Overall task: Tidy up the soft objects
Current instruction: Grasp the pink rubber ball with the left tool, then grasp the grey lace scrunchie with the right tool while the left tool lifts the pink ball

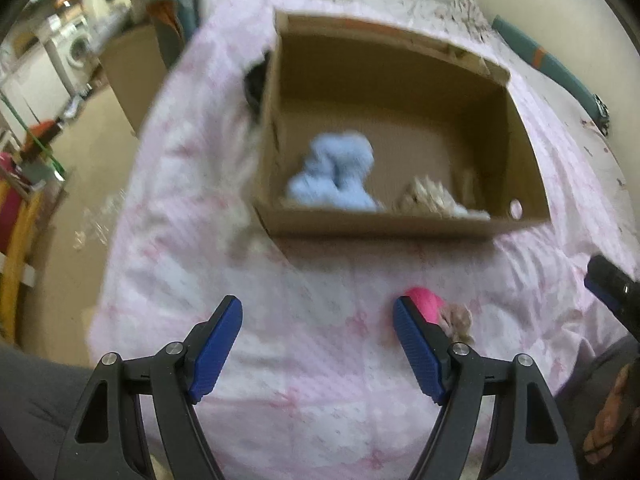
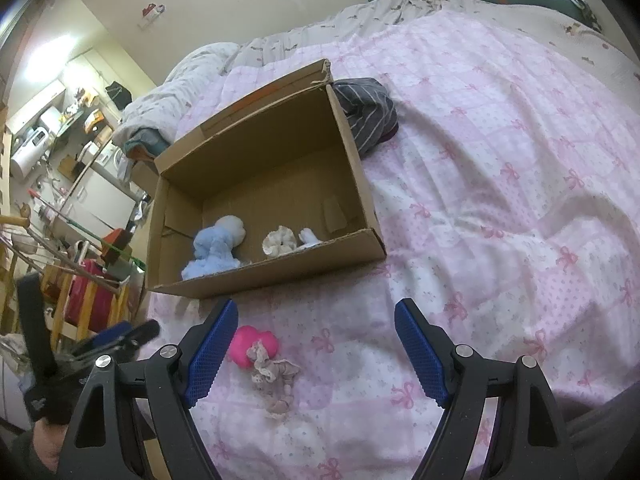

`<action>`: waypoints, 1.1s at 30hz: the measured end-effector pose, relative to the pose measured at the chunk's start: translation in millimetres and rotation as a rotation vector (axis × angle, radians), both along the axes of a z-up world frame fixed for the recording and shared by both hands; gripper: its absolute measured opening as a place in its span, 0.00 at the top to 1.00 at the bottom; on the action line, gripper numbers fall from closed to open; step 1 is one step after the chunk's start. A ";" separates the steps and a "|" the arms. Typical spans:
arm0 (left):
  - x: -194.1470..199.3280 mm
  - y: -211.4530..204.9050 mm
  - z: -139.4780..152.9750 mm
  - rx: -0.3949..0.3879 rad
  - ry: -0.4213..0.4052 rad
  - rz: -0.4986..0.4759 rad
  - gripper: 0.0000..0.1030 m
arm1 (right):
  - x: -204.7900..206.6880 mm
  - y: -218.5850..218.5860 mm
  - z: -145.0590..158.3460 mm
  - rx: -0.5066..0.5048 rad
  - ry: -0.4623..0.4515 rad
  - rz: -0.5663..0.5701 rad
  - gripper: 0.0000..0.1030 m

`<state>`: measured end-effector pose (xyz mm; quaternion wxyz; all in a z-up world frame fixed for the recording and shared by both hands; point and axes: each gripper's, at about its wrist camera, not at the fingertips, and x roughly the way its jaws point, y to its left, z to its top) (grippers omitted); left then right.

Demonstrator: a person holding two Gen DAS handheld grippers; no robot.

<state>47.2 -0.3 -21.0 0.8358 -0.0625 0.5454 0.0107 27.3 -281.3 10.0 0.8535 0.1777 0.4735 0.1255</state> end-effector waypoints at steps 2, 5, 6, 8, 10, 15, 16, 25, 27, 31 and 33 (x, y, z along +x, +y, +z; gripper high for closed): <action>0.9 -8.5 -10.0 -0.055 0.043 -0.036 0.27 | 0.1 -3.1 0.7 0.011 0.001 -0.011 0.17; 0.2 -32.5 -20.8 -0.103 0.078 -0.113 0.27 | 1.8 -5.3 -2.1 0.031 0.015 -0.029 0.17; 0.2 -41.6 -24.5 -0.108 0.092 -0.145 0.27 | 2.6 -5.5 -2.9 0.034 0.019 -0.035 0.17; -0.5 -58.4 -30.6 -0.082 0.097 -0.191 0.27 | 4.4 -5.4 -4.2 0.035 0.024 -0.039 0.17; 2.4 -62.7 -33.4 -0.064 0.092 -0.191 0.27 | 5.2 -3.9 -5.5 0.030 0.030 -0.037 0.17; 16.6 -49.7 -38.9 -0.143 0.093 -0.121 0.34 | 3.9 -3.5 -6.7 0.027 0.035 -0.035 0.17; 19.2 -48.0 -41.7 -0.150 0.101 -0.113 0.43 | 4.6 -3.1 -6.8 0.029 0.036 -0.036 0.17; 41.2 -54.1 -66.8 -0.212 0.175 -0.124 0.78 | 8.5 0.1 -12.6 0.033 0.059 -0.032 0.17; 40.8 -55.1 -60.6 -0.196 0.161 -0.127 0.80 | 8.7 0.1 -12.9 0.029 0.060 -0.032 0.17; 34.8 -45.3 -41.3 -0.201 0.141 -0.120 0.81 | 9.0 -0.5 -14.4 0.030 0.066 -0.035 0.17; 29.3 -37.3 -32.3 -0.176 0.140 -0.113 0.81 | 10.1 0.2 -15.2 0.037 0.070 -0.031 0.17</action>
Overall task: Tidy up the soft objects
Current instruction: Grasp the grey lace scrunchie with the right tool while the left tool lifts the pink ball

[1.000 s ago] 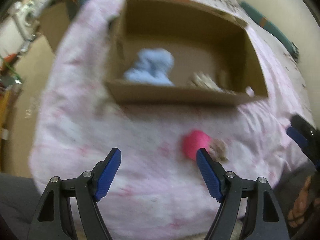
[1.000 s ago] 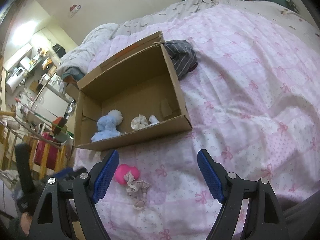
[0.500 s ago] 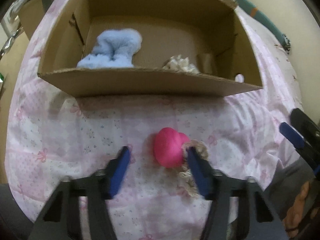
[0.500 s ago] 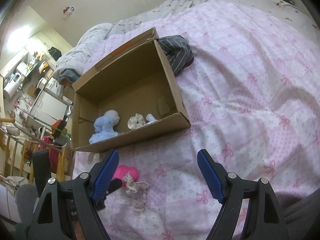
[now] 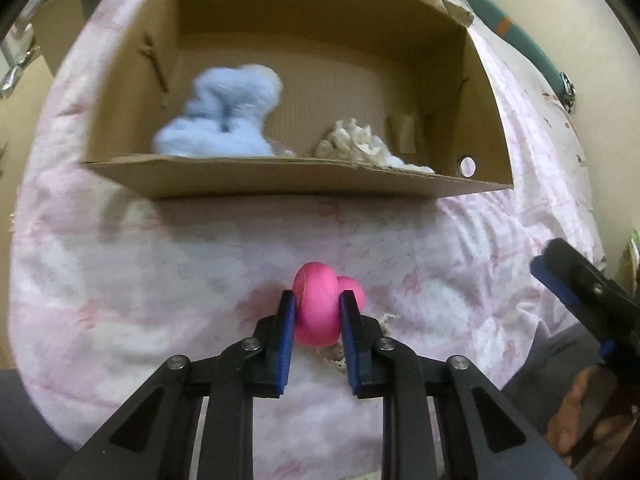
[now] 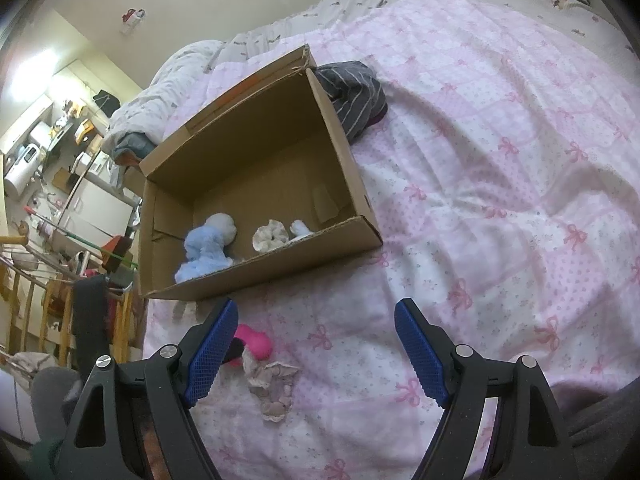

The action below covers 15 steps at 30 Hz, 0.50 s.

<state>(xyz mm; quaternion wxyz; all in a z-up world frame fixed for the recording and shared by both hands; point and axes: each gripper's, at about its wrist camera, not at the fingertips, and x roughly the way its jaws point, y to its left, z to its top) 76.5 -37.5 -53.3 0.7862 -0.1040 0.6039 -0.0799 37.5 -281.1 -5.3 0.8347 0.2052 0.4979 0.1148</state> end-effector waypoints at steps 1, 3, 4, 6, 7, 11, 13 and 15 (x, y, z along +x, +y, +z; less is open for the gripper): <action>-2.9 4.6 3.0 0.022 -0.001 0.005 0.81 | 1.0 1.2 -1.1 0.007 0.005 0.005 0.17; -8.4 13.7 7.2 0.052 -0.001 0.016 0.81 | 3.3 6.2 -6.7 0.025 0.029 0.031 0.17; -10.8 19.2 8.6 0.068 0.004 0.027 0.81 | 4.2 10.6 -10.2 0.033 0.046 0.051 0.17; -14.2 30.9 9.9 0.094 0.005 0.055 0.81 | 5.6 23.6 -16.9 0.034 0.078 0.102 0.17; -15.4 36.7 10.7 0.109 0.002 0.075 0.81 | 5.4 30.4 -19.4 0.028 0.087 0.128 0.17; -19.4 59.3 14.5 0.122 -0.023 0.139 0.81 | 1.6 70.1 -29.7 -0.041 0.115 0.278 0.17; -21.0 64.3 14.9 0.121 -0.030 0.154 0.81 | -2.6 94.1 -35.7 -0.112 0.115 0.364 0.17; -22.7 67.7 14.1 0.110 -0.026 0.160 0.81 | -6.9 118.8 -45.4 -0.197 0.114 0.448 0.17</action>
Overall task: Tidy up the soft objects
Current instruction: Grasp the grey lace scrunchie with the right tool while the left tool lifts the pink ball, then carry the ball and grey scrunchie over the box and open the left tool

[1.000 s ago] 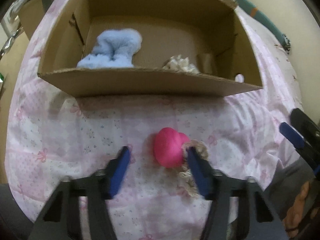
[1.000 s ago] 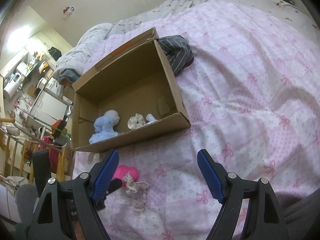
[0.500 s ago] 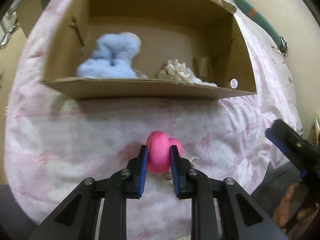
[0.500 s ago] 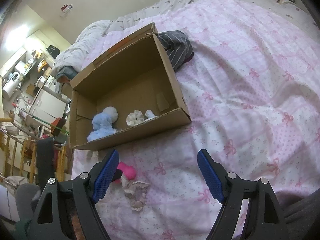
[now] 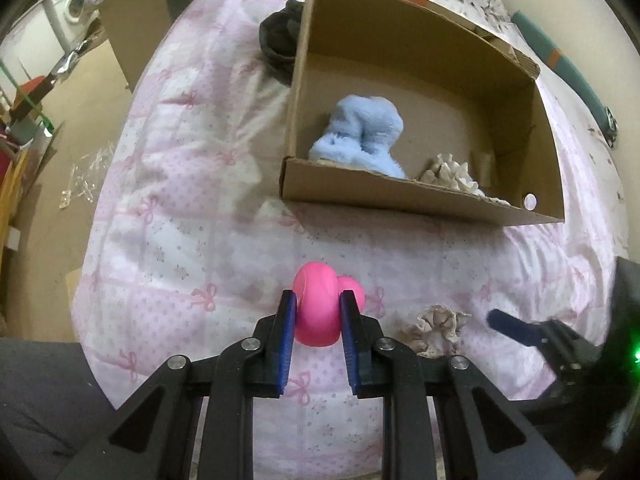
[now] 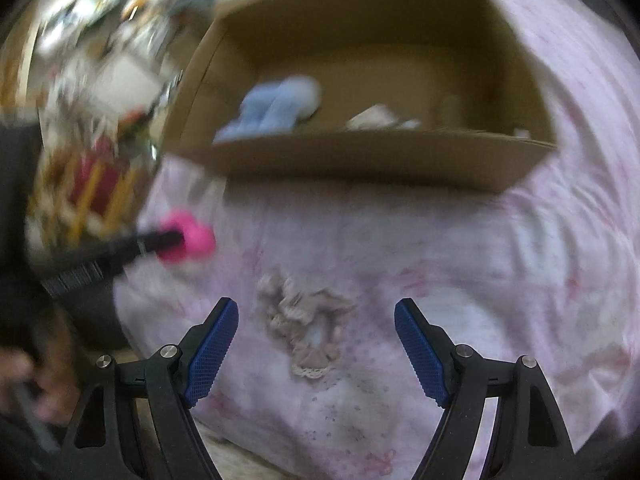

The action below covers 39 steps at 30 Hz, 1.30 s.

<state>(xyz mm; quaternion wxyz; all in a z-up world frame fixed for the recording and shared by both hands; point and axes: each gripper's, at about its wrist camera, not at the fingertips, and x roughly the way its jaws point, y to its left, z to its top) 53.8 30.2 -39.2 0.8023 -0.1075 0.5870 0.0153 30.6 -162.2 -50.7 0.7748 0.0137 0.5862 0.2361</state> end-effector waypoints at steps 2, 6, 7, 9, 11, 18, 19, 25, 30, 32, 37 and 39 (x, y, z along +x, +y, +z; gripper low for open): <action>-0.5 0.7 -1.0 0.001 0.000 0.000 0.81 | -1.7 14.8 -11.2 -0.060 -0.005 0.046 0.17; 1.8 -3.2 -4.7 0.004 0.008 -0.001 0.81 | 2.6 27.5 -32.0 -0.085 0.029 0.060 0.17; 2.8 -4.4 -5.7 0.006 0.010 -0.002 0.81 | 4.1 28.7 -34.7 -0.080 0.036 0.061 0.17; 4.2 -5.9 -6.9 -0.004 0.014 -0.003 0.81 | 7.8 26.3 -38.4 -0.040 0.058 0.054 0.17; 5.0 -6.9 -7.9 -0.019 0.010 0.001 0.81 | 7.8 26.3 -39.7 -0.044 0.049 0.057 0.25; 4.6 -13.5 -9.7 0.009 -0.006 -0.014 0.81 | 5.5 27.5 -44.9 -0.134 0.004 0.079 0.61; 4.4 -13.1 -9.7 0.009 -0.008 -0.011 0.81 | 5.6 26.6 -44.3 -0.135 0.002 0.077 0.72; 3.4 -6.3 -11.2 0.021 -0.017 0.014 0.81 | 5.8 19.1 -39.6 -0.093 0.006 0.056 0.81; 2.9 -4.6 -10.5 0.029 -0.025 0.023 0.81 | 13.1 -5.7 -8.2 0.138 -0.033 -0.013 0.81; 2.3 -5.9 -10.2 0.034 -0.032 0.020 0.81 | 13.3 -13.8 6.7 0.182 -0.079 -0.036 0.81; -0.3 -9.6 -5.1 0.047 -0.064 0.016 0.81 | 15.6 -32.8 16.6 0.230 -0.097 -0.099 0.81; -2.9 -11.1 2.2 0.038 -0.099 0.011 0.81 | 11.9 -34.1 23.4 0.246 -0.113 -0.110 0.81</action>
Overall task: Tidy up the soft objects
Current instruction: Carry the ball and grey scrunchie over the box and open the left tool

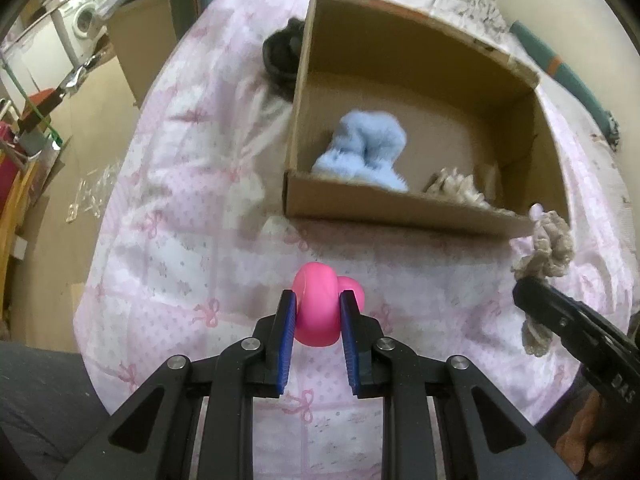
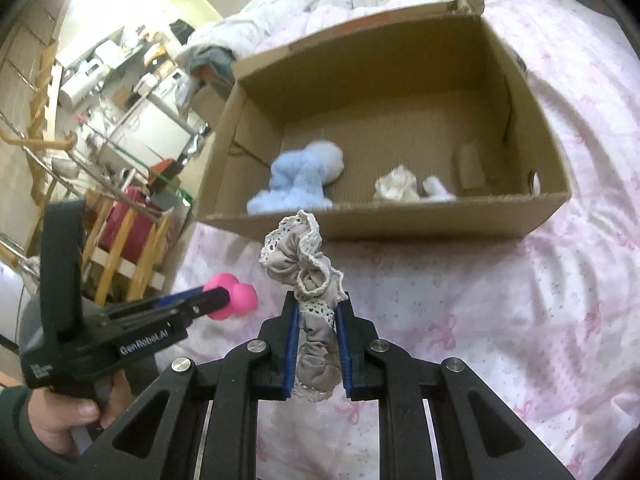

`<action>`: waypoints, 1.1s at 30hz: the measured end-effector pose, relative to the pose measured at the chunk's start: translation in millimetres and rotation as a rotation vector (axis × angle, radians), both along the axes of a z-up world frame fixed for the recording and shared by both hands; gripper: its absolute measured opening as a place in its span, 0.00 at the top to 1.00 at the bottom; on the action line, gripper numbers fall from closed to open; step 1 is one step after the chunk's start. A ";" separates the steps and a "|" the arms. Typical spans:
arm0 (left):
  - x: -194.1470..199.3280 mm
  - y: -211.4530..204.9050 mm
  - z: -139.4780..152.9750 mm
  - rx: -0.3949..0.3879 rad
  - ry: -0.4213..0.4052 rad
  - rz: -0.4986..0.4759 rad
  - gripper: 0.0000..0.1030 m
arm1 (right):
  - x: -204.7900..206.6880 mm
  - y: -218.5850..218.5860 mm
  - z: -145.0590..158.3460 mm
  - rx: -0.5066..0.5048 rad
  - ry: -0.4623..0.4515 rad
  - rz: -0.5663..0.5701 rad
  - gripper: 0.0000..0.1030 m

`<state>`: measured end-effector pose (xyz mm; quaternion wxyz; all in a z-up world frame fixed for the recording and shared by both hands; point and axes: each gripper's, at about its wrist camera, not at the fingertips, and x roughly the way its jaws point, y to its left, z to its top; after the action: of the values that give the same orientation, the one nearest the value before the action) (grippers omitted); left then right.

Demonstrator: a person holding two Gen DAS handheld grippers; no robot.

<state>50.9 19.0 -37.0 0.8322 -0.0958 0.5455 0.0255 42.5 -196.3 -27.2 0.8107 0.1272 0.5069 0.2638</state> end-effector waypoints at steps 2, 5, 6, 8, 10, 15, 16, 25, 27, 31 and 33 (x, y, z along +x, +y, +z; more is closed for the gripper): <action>-2.0 -3.0 9.4 -0.002 -0.043 -0.016 0.81 | -0.6 -2.6 2.9 0.013 -0.010 -0.014 0.81; -2.3 -9.8 14.2 0.010 -0.066 -0.040 0.81 | 4.7 -1.9 1.3 0.028 0.004 -0.041 0.81; -1.8 -12.1 13.4 0.012 -0.061 -0.045 0.81 | 7.0 -1.0 -0.1 0.032 0.011 -0.048 0.81; -1.5 -13.5 13.4 0.014 -0.058 -0.044 0.81 | 8.7 -1.1 -2.1 0.027 0.023 -0.049 0.81; -3.0 -13.7 21.2 0.003 -0.077 -0.041 0.81 | 7.4 -1.7 -4.0 0.027 0.036 -0.046 0.81; -3.2 -13.9 55.8 0.000 -0.172 -0.055 0.81 | 2.1 -4.5 23.0 0.039 -0.025 -0.033 0.81; -0.4 -14.8 61.1 0.001 -0.180 -0.057 0.81 | 3.6 -8.6 27.1 0.041 -0.029 -0.042 0.81; 61.9 -27.7 98.2 0.021 -0.239 -0.070 0.81 | 48.8 -34.8 64.1 0.039 -0.108 -0.100 0.81; 73.6 -34.7 101.1 0.040 -0.241 -0.088 0.81 | 60.6 -36.7 64.5 0.034 -0.119 -0.108 0.81; 92.6 -45.9 96.9 0.073 -0.227 -0.107 0.81 | 74.4 -43.1 51.5 0.048 -0.101 -0.144 0.81; 100.0 -49.3 89.9 0.089 -0.214 -0.108 0.81 | 78.1 -46.8 40.9 0.051 -0.074 -0.163 0.81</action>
<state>150.9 -30.2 52.9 0.8893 -0.0312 0.4563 -0.0055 120.6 -243.1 13.6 0.8442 0.1787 0.4577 0.2145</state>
